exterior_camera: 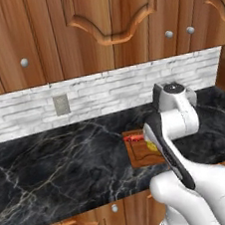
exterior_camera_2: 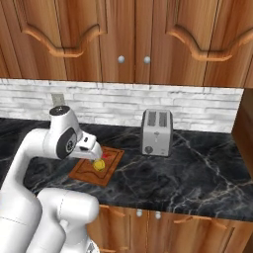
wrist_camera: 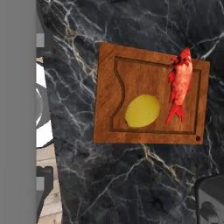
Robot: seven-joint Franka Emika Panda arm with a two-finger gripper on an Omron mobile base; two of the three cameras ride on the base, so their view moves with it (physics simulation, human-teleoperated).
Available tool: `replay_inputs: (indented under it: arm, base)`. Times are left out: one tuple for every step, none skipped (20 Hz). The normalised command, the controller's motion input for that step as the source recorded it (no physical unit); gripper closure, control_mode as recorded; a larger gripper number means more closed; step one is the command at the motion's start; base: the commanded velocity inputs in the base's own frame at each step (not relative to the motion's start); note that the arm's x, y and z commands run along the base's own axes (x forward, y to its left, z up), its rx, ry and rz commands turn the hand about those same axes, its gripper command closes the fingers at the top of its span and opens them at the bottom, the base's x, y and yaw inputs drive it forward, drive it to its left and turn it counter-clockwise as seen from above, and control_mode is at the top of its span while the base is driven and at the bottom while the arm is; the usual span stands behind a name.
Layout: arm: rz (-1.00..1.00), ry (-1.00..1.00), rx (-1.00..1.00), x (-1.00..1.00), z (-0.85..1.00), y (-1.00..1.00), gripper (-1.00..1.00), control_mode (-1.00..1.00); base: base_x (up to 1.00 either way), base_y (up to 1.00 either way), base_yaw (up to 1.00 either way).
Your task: Retrieve a lemon from the fridge and place it on the cutting board with the fish.
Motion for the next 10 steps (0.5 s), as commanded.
replay_inputs:
  arm:
    - [-0.27,-0.19,0.0,-1.0,0.41,-0.16,-1.0,-1.0]
    - [-0.26,-0.19,0.0,-1.0,0.35,-0.19,-1.0,-1.0]
    - [-0.24,-0.17,0.0,-1.0,0.44,-0.15,-1.0,-1.0]
    - [-0.2,-0.17,0.0,-0.93,0.67,-0.13,-1.0,-1.0]
    - [-0.17,-0.13,0.0,-0.75,0.76,-0.17,-1.0,-1.0]
    - [-0.15,-0.11,0.0,-0.57,0.83,-0.11,-1.0,-1.0]
    - [-0.14,-0.08,0.0,-0.49,0.86,-0.02,-1.0,-1.0]
    - [-0.11,-0.06,0.0,-0.36,0.8,0.0,-1.0,-1.0]
    - [-0.07,-0.02,0.0,-0.13,0.7,-0.01,-1.0,-1.0]
    - [-0.02,-0.01,0.0,0.0,0.69,-0.09,-1.0,-1.0]
  base:
    - [0.0,0.0,0.0]
    - [0.0,0.0,0.0]
    - [0.0,0.0,0.0]
    - [0.0,0.0,0.0]
    - [0.0,0.0,0.0]
    - [0.0,0.0,0.0]
    - [0.0,0.0,0.0]
    - [0.0,0.0,0.0]
    - [0.0,0.0,0.0]
    - [0.0,0.0,0.0]
